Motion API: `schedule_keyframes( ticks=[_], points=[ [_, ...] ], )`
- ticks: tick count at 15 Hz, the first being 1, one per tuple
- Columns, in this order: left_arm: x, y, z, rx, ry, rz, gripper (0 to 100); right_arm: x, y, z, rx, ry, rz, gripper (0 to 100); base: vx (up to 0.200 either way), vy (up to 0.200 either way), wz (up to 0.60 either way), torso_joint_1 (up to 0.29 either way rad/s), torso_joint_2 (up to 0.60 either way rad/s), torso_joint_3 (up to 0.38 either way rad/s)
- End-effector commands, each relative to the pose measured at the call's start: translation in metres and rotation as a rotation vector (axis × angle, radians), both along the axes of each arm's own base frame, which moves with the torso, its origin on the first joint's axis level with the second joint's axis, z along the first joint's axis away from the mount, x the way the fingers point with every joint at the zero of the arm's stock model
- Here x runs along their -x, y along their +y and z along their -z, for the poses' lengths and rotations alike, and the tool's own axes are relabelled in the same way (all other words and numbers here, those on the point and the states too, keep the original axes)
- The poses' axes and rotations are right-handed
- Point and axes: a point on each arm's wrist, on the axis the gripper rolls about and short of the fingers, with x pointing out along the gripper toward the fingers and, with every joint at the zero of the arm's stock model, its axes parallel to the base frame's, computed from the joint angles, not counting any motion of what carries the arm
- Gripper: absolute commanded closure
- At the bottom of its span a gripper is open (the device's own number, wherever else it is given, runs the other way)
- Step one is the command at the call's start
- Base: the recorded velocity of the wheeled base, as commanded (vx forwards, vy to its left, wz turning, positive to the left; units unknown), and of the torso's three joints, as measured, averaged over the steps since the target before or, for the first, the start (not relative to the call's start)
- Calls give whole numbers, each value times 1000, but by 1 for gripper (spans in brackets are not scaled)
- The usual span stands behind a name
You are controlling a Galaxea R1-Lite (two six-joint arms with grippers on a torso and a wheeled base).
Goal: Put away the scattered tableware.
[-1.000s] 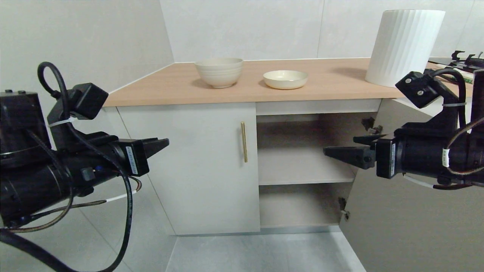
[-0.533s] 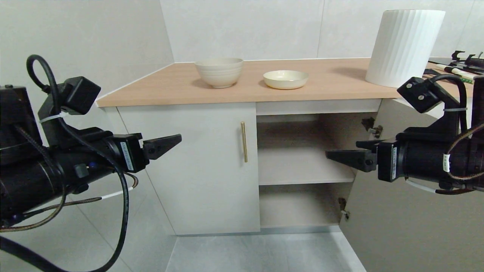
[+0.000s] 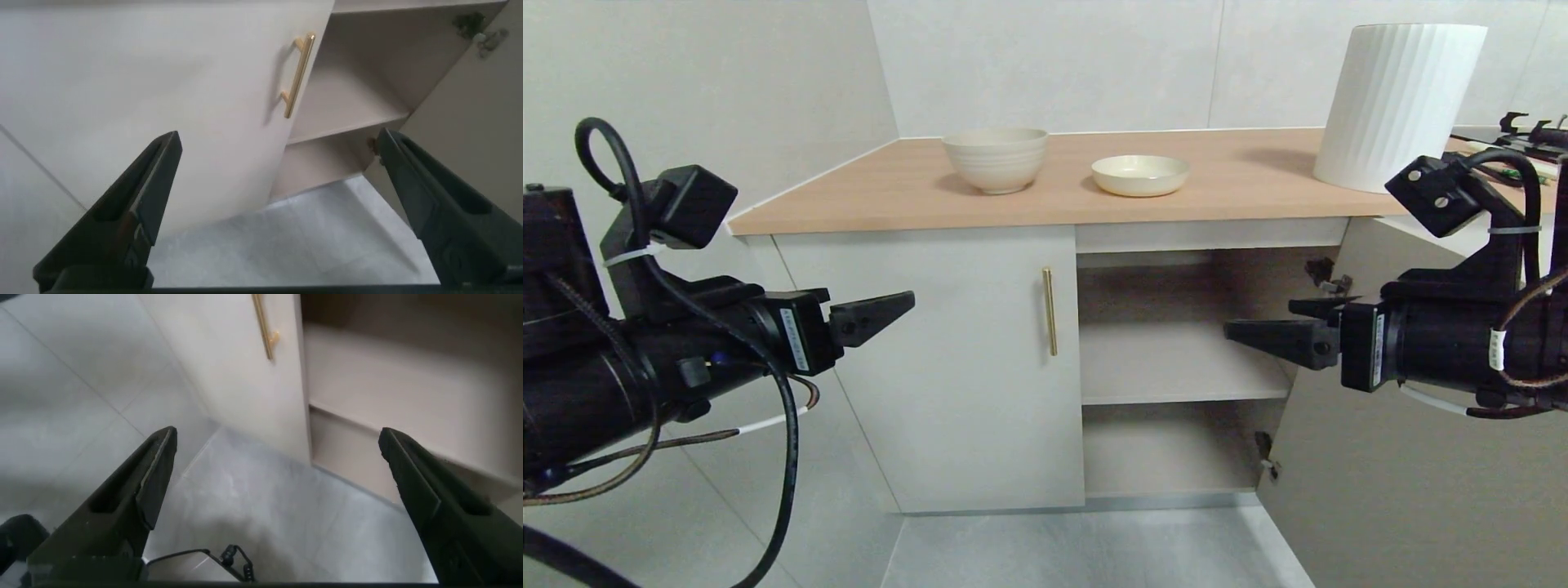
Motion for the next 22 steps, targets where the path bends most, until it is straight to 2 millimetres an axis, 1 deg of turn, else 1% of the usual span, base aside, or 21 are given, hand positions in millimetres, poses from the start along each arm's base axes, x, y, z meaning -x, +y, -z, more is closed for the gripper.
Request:
schedule_keyframes(
  ticks=[1,5,7,10,13,15,19,22],
  points=[
    [-1,0,1,-1,2,-1,0,0,0,-1,-1,-3,-1,0,200,0,0,-2,-7,7],
    [-1,0,0,1,-4,-2,0,1,1,-1,-2,-2,-7,0,200,0,0,8,5,-2],
    [4,2,-5,7,-21,-2,0,5,7,-2,-6,-9,-33,0,200,0,0,5,0,-2],
    [8,3,-8,12,-36,-2,0,7,13,-7,-43,-2,-50,0,0,0,0,0,0,0],
    [7,2,-7,11,-29,-3,0,1,17,-7,-74,-41,-26,0,0,0,0,0,0,0],
    [7,2,-7,11,-29,-3,0,-5,20,-6,-94,-44,21,0,0,0,0,0,0,0],
    [3,1,-4,16,-11,-3,0,-8,21,-4,-92,-46,48,0,0,0,0,0,0,0],
    [4,1,-8,39,-22,-6,0,-6,20,-5,-90,-55,48,0,0,0,0,0,0,0]
  ],
)
